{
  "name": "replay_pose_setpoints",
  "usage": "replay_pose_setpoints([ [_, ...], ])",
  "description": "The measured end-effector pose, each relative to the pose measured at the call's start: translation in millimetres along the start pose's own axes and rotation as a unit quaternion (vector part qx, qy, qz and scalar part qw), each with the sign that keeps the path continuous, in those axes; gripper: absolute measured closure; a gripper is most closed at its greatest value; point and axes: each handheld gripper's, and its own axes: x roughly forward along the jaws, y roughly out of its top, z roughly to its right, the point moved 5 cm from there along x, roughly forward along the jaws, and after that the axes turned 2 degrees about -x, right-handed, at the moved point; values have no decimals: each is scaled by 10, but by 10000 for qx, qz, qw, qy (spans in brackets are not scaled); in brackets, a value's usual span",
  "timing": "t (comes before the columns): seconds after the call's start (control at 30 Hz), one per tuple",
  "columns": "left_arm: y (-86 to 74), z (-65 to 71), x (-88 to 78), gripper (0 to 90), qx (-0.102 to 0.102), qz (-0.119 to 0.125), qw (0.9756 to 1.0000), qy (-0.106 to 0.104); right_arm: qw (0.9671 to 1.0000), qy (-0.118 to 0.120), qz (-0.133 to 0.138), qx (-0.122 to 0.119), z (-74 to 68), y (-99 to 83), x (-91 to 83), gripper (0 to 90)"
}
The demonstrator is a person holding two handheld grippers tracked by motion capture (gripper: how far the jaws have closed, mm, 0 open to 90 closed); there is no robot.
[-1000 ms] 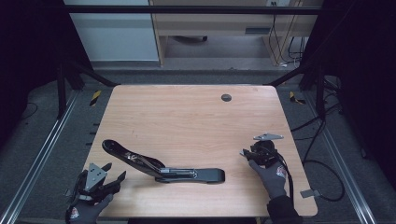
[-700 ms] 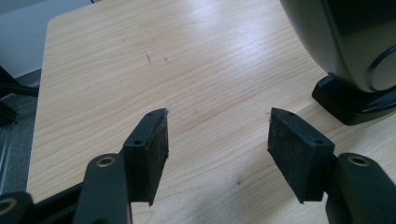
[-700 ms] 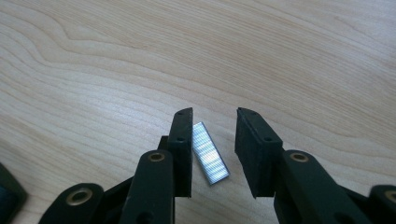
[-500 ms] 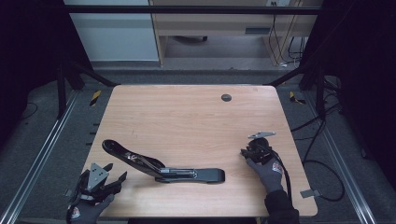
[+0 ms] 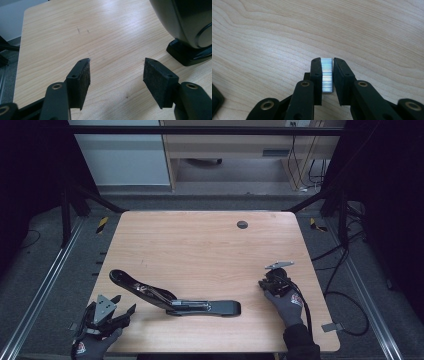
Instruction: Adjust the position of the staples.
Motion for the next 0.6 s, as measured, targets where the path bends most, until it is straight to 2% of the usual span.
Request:
replay_pose_setpoints([
  [0.13,-1,0,-2,384,-6,2,10000,0,10000,-35,-12,-19,7,-11,-32,784],
  [0.4,0,2,-9,383,2,4,10000,10,9998,-179,-73,10,-21,-199,-243,784],
  [0.6,0,5,-9,381,8,0,10000,14,9997,-197,-157,23,-42,-309,-269,783],
])
